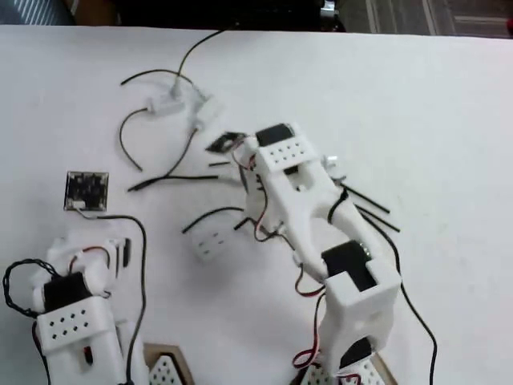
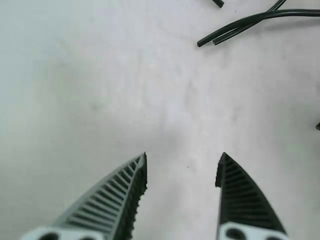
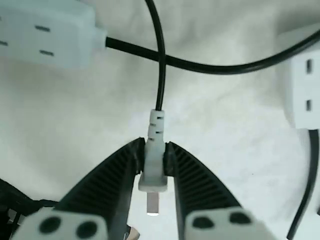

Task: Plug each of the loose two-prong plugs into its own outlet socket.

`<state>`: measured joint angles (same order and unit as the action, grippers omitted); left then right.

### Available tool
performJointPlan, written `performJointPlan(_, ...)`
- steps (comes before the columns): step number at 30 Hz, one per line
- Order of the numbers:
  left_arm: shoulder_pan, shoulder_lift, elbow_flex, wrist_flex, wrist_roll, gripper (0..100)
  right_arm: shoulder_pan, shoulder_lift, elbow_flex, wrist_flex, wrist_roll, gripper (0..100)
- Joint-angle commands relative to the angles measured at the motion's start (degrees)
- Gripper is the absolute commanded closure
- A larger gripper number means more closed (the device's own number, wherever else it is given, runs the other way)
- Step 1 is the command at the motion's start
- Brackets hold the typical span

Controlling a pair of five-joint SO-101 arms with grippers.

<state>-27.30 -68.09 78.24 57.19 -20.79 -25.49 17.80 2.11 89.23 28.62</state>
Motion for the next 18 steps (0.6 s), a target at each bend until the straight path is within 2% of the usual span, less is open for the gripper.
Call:
performJointPlan(1,-0.22,-1.01,-0.18,-0.97,0.35,77,0.75,-3.38,3.08,-2.86,0.09,98.1)
performJointPlan(7,-0.13,-1.01,-0.18,-1.05,0.44,77,0.75,-3.38,7.12,-3.82,0.26,98.1)
performJointPlan(13,-0.13,-1.01,-0.18,-1.05,0.35,77,0.66,-3.38,9.76,-4.70,4.31,97.8)
performJointPlan(18,-0.13,-1.01,-0.18,-1.05,0.35,77,0.57,-3.30,11.08,-3.91,4.57,90.9)
